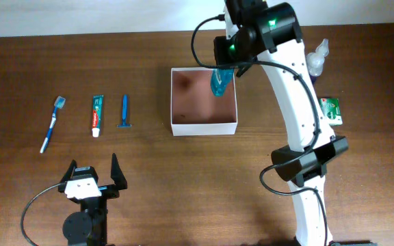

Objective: Pack container
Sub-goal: 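Lift the Listerine bottle and carry it over the pink box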

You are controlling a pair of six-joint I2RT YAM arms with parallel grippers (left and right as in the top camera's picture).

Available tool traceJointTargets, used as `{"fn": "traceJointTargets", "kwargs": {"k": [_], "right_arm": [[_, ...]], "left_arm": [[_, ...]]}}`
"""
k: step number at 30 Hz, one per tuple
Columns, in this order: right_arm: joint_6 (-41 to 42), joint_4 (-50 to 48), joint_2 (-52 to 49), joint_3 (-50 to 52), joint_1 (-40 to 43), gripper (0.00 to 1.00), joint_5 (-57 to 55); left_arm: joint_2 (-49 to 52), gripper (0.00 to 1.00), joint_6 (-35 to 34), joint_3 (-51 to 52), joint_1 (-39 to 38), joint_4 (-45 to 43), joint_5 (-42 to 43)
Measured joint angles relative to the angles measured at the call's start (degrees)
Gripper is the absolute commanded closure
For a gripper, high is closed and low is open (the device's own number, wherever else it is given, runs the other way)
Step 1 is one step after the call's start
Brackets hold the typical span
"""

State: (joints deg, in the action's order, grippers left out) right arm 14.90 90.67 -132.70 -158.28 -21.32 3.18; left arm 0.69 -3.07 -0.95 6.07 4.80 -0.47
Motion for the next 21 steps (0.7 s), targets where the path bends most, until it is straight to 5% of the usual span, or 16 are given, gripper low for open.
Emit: {"fn": "traceJointTargets", "kwargs": {"k": [21], "right_arm": [[-1.57,-12.04,-0.66,16.09,0.0,0.78,-1.9]], "left_arm": [[0.0,0.01,0.0,0.0,0.0,0.0,0.0]]}}
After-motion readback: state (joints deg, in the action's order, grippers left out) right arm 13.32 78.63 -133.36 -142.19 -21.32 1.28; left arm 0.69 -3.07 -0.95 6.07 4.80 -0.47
